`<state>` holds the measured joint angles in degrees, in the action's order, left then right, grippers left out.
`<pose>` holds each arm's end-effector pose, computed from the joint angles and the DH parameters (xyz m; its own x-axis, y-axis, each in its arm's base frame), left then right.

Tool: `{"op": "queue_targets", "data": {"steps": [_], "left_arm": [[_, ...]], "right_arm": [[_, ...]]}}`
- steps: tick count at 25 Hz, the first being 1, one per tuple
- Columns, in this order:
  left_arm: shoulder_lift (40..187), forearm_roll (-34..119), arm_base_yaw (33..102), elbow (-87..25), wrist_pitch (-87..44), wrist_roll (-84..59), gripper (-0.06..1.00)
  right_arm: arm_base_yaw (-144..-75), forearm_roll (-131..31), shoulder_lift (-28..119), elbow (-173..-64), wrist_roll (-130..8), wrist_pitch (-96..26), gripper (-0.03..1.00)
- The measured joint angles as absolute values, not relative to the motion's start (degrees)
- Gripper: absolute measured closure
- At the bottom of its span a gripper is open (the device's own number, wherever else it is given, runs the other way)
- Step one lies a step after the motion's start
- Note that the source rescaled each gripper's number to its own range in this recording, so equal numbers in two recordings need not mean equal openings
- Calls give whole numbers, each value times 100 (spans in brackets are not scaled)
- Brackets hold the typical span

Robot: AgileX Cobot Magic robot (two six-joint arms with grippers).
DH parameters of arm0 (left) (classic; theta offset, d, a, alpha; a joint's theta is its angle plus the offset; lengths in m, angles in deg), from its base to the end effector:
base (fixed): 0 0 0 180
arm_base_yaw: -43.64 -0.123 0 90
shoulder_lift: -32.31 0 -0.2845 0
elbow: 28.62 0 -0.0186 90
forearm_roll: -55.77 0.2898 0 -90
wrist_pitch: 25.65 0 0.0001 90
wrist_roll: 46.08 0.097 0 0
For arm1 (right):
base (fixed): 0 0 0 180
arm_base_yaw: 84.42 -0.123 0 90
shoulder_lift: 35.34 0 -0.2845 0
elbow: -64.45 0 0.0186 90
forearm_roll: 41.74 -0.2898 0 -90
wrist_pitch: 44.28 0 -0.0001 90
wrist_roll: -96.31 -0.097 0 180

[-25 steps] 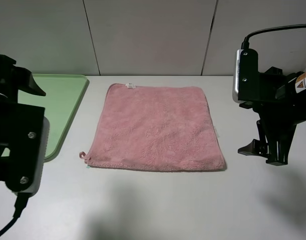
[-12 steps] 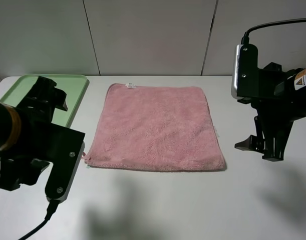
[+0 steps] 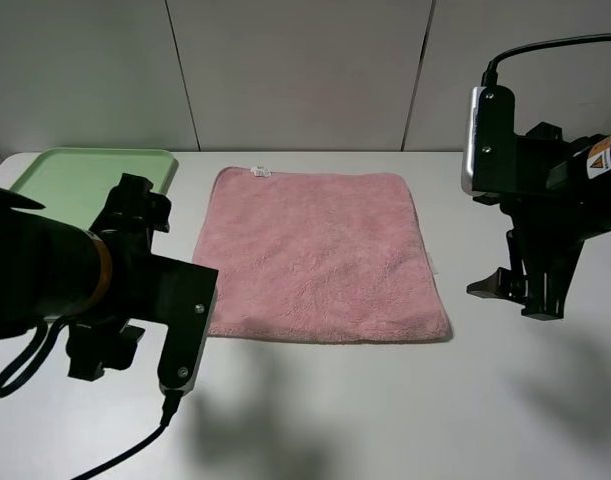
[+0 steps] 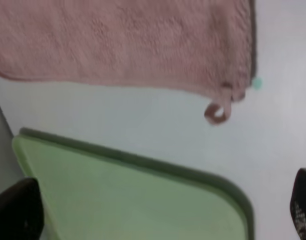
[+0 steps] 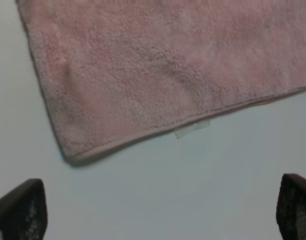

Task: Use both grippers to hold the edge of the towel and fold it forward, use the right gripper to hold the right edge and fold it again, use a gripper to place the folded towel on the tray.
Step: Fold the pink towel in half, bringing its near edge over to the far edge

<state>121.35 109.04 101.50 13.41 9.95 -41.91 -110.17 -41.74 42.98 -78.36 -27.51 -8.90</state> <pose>0.1784 -0.1987 0.1538 0.2052 0.9769 0.0597 0.7736 -0.1993 0.6015 0.2333 0.1125 0.2088 -0.0771 -0.9596 -0.2708 -0.8956 0.1860 -0.4042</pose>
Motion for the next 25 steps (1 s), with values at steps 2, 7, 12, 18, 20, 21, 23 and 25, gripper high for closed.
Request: {"op": "queue_targets", "data": {"steps": [2,7,12,18,20,21,23,25], "left_arm": [[12182,10911,9869,1341,749,-4455,-4],[12246,10930,9104,1341,306,-4608,-4],[12269,10935,8727,1341,-99,-4608,-4],[12638,10941,8720,1341,-529,-4608,-4],[12836,10941,8720,1341,-603,-4608,-4],[12944,10941,8720,1341,-652,-4608,-4],[13078,10941,8720,1341,-783,-4608,-4],[13203,10955,8720,1341,-908,-4608,-4]], "right_arm": [[-11017,-4174,4298,-7836,-2751,-937,-3],[-11017,-4174,4298,-7836,-2751,-1072,-3],[-11017,-4174,4298,-7836,-2751,-1086,-3],[-11017,-4174,4298,-7836,-2749,-1127,-3],[-11017,-4174,4298,-7836,-2749,-1127,-3],[-11017,-4174,4298,-7836,-2749,-1127,-3],[-11017,-4174,4298,-7836,-2749,-1127,-3],[-11017,-4174,4298,-7836,-2749,-1127,-3]]}}
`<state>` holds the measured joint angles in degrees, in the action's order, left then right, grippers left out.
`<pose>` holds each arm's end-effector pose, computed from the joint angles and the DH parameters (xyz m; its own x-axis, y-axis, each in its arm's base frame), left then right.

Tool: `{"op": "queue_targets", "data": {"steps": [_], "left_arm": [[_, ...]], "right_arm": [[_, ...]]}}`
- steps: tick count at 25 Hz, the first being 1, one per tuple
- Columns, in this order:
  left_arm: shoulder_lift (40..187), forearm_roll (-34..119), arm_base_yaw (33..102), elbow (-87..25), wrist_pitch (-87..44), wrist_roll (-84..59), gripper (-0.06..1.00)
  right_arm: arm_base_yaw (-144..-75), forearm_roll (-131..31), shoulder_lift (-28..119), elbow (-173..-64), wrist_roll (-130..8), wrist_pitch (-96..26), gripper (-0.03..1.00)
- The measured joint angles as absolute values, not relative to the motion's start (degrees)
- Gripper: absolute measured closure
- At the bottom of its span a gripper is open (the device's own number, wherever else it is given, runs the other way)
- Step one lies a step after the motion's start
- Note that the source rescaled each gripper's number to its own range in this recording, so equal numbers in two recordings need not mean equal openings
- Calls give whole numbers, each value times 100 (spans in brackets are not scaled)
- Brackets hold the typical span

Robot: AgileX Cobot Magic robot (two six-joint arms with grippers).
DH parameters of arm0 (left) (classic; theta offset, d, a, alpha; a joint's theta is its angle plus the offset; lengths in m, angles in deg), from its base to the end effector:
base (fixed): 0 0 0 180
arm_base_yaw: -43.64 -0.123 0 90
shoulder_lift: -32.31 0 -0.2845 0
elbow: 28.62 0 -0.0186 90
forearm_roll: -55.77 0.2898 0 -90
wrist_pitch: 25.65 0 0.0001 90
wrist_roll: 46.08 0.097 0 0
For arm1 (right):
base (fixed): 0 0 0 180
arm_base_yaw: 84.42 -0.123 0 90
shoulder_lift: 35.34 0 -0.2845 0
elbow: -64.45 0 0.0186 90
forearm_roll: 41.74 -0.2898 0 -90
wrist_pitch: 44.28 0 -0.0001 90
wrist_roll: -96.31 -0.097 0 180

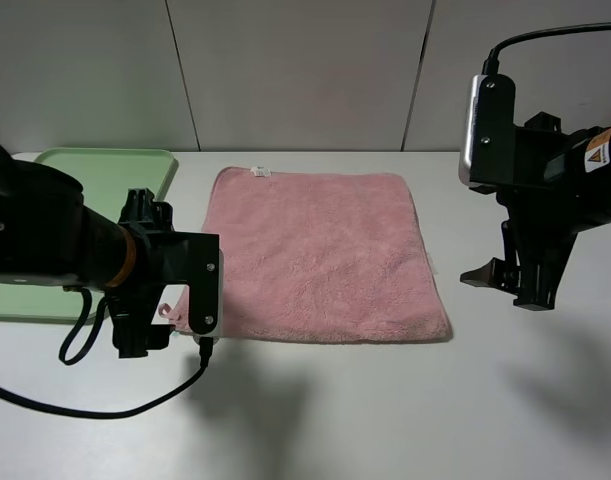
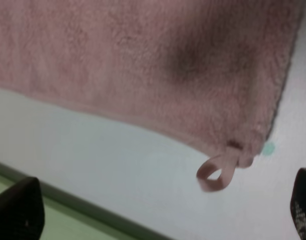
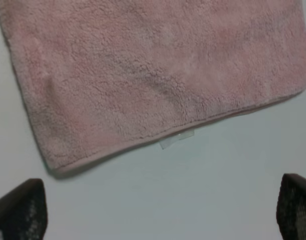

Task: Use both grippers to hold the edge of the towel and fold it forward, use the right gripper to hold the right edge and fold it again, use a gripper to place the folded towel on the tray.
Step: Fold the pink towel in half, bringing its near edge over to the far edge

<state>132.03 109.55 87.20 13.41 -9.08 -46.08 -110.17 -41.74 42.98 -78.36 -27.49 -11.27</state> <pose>0.2232 -0.1813 0.1042 0.0826 0.9885 -0.1267 0.8663 -0.0084 0.4995 0.2365 0.1141 0.2108 -0.0663 -0.9546 -0.2905 -0.8800 0.1932 -0.4339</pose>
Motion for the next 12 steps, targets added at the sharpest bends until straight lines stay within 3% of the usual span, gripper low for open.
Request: {"op": "queue_targets", "data": {"steps": [12], "left_arm": [[14157,11673,8720,1303,-1307,-4608,-3]], "right_arm": [[-11017,-4174,4298,-7836,-2749,-1131,-3]]}}
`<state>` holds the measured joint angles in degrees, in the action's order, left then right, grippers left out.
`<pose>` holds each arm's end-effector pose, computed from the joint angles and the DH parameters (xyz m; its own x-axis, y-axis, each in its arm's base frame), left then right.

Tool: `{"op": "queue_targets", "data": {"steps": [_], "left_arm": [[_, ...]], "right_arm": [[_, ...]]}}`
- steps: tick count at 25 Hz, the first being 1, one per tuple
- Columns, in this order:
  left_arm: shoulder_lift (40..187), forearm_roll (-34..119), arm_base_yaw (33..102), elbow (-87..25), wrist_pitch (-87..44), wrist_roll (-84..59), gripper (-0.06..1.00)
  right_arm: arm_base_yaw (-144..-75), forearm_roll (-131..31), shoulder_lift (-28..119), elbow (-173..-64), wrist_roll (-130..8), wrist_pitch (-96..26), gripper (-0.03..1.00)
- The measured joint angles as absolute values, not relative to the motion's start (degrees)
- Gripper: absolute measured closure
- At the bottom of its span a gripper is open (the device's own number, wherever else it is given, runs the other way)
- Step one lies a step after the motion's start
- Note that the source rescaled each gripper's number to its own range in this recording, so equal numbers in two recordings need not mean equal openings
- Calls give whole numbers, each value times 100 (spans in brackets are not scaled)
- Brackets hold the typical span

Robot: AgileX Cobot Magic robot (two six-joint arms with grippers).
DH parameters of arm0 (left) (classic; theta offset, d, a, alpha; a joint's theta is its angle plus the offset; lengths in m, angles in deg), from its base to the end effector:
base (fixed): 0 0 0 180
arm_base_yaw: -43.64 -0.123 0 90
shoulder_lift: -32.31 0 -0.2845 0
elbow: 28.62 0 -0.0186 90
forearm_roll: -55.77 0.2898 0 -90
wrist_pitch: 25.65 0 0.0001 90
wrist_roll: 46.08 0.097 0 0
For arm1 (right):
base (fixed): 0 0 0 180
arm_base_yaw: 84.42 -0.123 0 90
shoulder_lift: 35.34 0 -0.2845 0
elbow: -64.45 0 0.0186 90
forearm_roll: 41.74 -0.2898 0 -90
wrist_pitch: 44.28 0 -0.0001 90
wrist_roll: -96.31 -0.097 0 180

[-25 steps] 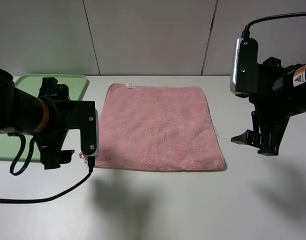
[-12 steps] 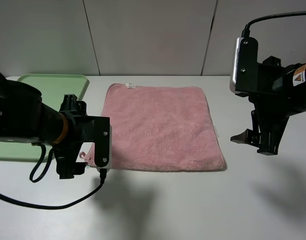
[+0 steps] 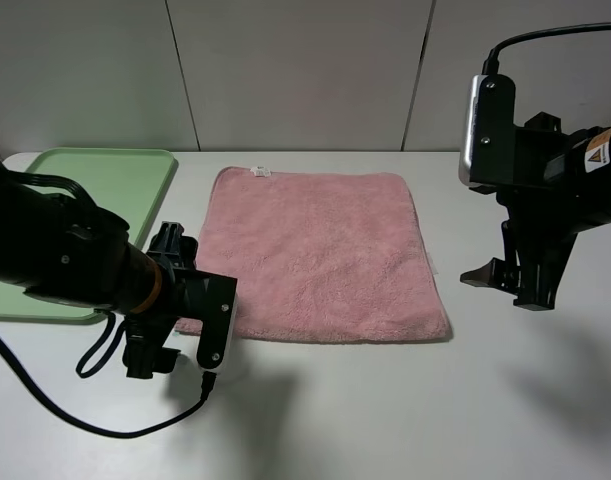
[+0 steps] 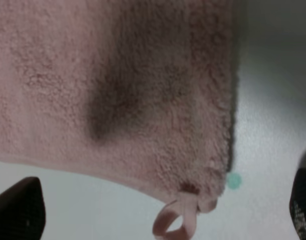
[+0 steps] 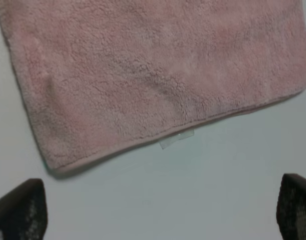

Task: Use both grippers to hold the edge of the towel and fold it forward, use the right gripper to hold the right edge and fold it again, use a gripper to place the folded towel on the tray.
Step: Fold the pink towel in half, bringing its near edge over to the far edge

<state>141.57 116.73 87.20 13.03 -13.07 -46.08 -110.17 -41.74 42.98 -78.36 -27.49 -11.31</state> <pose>0.2215 -0.1850 0.0597 0.2113 0.9766 -0.0400 0.8881 -0.1747 0.4251 0.2365 0.1141 0.2108 -0.0661 -0.9545 -0.2908 -0.8797 0.1933 -0.4344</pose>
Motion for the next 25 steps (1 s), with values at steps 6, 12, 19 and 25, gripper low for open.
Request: {"op": "queue_targets", "data": {"steps": [6,12,19,25], "left_arm": [[14344,11732,8708,1102,-1416,-4657,-2],[14503,11769,8708,946,-1415,-4657,-1],[14622,11886,8708,860,-1415,-4657,1],[14639,11904,8708,860,-1256,-4663,8]], "right_arm": [[-11017,-4174,4298,-7836,-2749,-1131,-3],[-11017,-4174,4298,-7836,-2749,-1131,-3],[-11017,-4174,4298,-7836,-2749,-1131,-3],[-11017,-4211,4298,-7836,-2749,-1131,-3]]}}
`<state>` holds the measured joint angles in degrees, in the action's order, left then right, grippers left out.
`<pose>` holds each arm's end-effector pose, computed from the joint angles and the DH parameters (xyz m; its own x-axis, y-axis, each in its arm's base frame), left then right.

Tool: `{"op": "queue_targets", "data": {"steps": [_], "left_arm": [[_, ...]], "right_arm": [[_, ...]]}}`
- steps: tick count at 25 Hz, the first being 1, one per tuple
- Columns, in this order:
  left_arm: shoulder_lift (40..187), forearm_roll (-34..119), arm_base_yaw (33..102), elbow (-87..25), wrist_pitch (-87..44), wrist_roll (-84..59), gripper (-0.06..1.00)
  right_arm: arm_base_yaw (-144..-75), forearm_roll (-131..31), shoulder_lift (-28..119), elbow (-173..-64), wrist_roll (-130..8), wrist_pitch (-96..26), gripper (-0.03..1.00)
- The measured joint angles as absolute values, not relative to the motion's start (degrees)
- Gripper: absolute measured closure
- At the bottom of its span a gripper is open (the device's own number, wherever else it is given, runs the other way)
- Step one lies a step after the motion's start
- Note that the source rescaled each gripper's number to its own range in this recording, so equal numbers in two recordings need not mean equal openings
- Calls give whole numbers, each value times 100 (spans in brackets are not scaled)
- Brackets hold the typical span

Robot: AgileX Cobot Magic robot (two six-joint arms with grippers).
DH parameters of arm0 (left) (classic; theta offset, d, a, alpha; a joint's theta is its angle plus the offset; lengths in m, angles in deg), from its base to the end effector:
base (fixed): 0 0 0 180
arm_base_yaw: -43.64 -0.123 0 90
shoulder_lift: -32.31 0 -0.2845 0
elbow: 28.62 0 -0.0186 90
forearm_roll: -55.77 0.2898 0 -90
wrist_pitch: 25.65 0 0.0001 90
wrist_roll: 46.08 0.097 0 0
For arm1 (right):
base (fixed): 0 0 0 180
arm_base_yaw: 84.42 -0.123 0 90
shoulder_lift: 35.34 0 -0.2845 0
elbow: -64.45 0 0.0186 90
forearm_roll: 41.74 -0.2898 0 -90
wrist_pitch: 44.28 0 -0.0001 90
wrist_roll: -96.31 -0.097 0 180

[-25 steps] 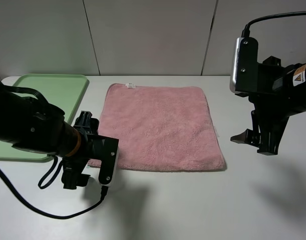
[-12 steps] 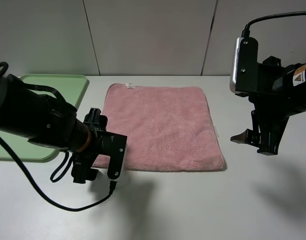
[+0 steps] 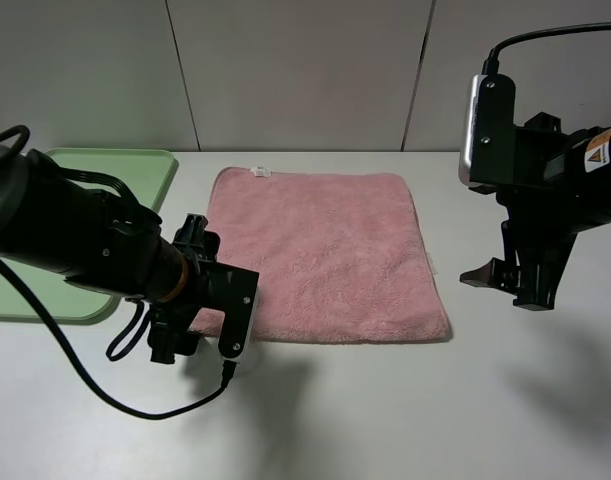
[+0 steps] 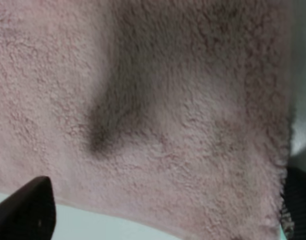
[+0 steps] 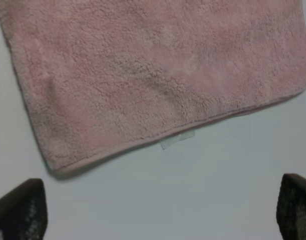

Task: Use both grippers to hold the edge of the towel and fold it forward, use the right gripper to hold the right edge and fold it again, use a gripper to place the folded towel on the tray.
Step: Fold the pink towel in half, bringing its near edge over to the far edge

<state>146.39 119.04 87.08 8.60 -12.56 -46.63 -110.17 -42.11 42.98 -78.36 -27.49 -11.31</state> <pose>0.2373 -0.1976 0.0499 0.2317 0.9727 -0.0158 0.8804 -0.2028 0.4288 0.2364 0.1144 0.2108 -0.0695 -0.9528 -0.2957 -0.8803 0.1980 -0.4312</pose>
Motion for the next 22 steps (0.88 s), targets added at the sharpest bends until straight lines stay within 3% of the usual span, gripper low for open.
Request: {"op": "queue_targets", "data": {"steps": [8,16,22], "left_arm": [[14689,11904,8708,860,-1056,-4675,21],[14746,11645,8708,865,-1007,-4682,46],[14765,11530,8708,865,-1038,-4682,58]], "right_arm": [[-11017,-4211,4298,-7836,-2749,-1164,-3],[-11017,-4211,4298,-7836,-2749,-1164,-3],[-11017,-4211,4298,-7836,-2749,-1164,-3]]}}
